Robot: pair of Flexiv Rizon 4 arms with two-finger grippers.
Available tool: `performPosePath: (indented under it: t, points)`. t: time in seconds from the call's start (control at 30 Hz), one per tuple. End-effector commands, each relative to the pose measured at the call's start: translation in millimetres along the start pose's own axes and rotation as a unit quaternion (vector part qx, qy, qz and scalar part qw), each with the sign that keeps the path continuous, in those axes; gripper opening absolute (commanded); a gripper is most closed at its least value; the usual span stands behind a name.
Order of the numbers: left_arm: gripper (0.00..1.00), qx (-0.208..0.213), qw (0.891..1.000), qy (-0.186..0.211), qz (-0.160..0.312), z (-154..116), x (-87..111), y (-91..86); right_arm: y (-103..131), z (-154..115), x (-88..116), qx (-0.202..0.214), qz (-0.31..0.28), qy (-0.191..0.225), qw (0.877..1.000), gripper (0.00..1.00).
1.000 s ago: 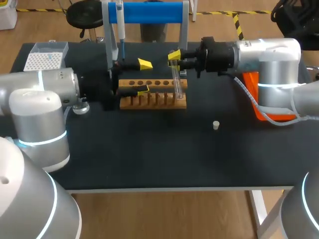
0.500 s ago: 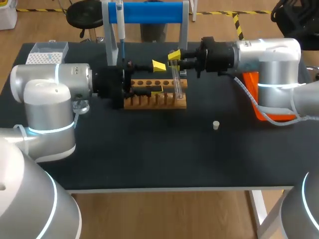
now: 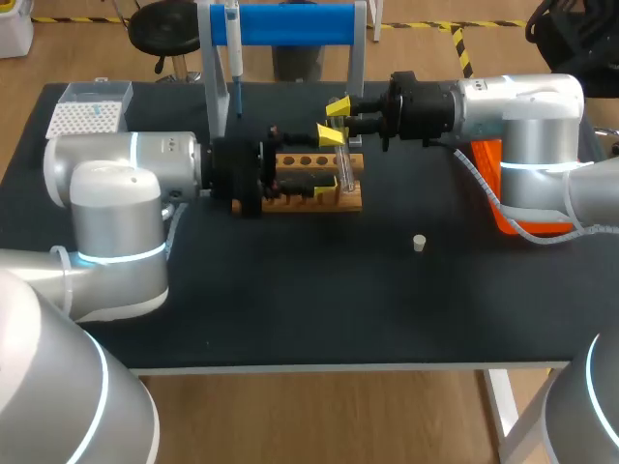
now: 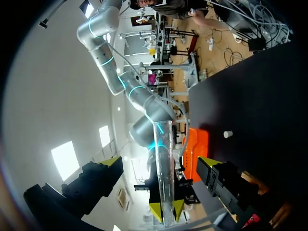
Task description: Invert the test tube, pick up the pipette, mount the tip to pipette, aspirate from beaker and dispense into the tube, eject the tip, return the pipette, and cap with the stopper.
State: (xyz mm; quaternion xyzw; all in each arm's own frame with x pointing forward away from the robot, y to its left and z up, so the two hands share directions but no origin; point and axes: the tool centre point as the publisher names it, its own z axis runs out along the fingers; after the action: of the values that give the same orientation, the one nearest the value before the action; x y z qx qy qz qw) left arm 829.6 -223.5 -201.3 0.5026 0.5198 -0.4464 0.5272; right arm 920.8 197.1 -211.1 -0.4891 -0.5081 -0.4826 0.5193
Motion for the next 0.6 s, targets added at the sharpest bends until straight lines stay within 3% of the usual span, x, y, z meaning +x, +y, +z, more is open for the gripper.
performPosePath:
  t: [0.03, 0.33, 0.37, 0.43, 0.47, 0.57, 0.6]
  points:
    - [1.00, 0.000, 1.000, -0.003, -0.003, 12.5, 3.8, 0.9, 0.0, -0.4, 0.6, 0.000, 0.000, -0.001, 1.000, 0.00]
    - [0.98, 0.003, 1.000, -0.006, -0.012, 18.9, 5.0, 0.5, 0.0, -0.4, 0.6, 0.000, 0.000, -0.001, 1.000, 0.00]
    - [0.95, 0.004, 1.000, -0.006, -0.013, 19.3, 5.1, 0.5, 0.0, -0.4, 0.6, 0.000, 0.000, -0.001, 1.000, 0.00]
    - [0.79, 0.004, 1.000, -0.006, -0.014, 19.9, 5.0, 0.6, 0.0, -0.4, 0.6, 0.000, 0.000, -0.001, 1.000, 0.00]
    - [0.79, 0.004, 1.000, -0.006, -0.014, 20.5, 4.9, 0.6, 0.0, -0.4, 0.6, 0.000, 0.000, -0.001, 1.000, 0.00]
    - [0.65, 0.006, 1.000, -0.004, -0.013, 21.9, 4.2, 0.4, 0.0, -0.4, 0.6, 0.000, 0.000, -0.001, 1.000, 0.00]
    - [0.64, 0.006, 1.000, -0.004, -0.013, 22.0, 4.1, 0.4, 0.0, -0.4, 0.6, 0.000, 0.000, -0.001, 1.000, 0.00]
